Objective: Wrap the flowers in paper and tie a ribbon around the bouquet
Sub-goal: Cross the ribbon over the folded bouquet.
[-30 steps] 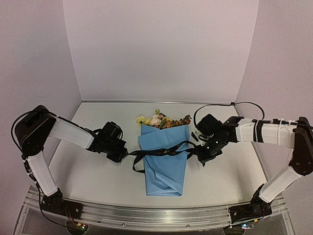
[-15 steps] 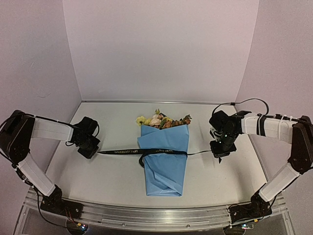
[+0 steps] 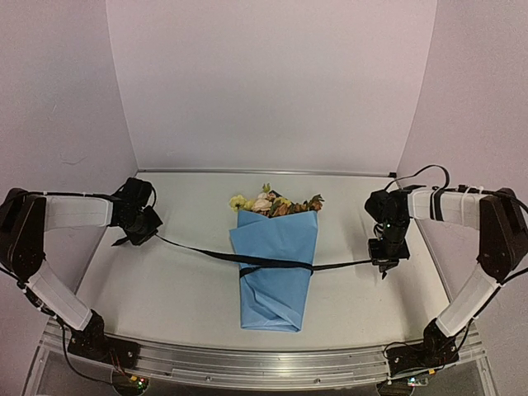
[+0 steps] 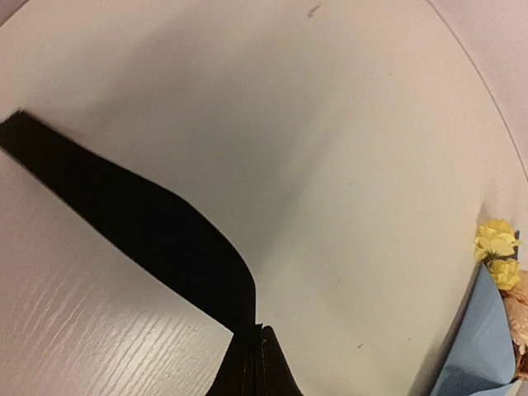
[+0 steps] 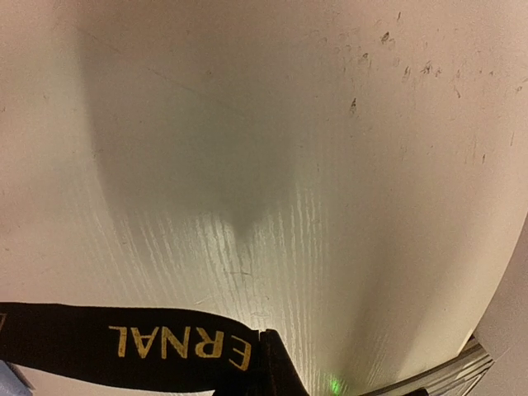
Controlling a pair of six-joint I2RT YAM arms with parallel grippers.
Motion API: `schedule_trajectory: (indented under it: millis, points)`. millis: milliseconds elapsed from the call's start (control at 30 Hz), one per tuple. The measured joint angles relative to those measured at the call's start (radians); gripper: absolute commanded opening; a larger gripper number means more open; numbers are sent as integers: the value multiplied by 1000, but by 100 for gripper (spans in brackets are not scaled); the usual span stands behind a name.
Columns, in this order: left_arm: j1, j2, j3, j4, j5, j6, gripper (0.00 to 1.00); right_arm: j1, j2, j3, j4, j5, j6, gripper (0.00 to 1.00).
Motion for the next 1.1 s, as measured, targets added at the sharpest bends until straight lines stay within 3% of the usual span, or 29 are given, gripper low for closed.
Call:
schedule_trajectory:
  millis: [100,300,433,667,933,1100]
  points:
    - [0,5,26,35,39,87,1,0,4,14,-12,-19,12,0]
    - [0,32,45,84,124,191,54,0,-7,116,-70,-40,17,0]
    - [-15,32,49,99,153,247,71,1,-17,191,-100,-76,19,0]
    - [-199,11,120,90,158,344,79,24,-22,205,-150,-106,29,0]
    - [-436,-7,89,98,371,340,88,29,-22,223,-202,-102,28,0]
    - [-521,-7,63,103,481,331,87,29,-17,233,-209,-109,28,0]
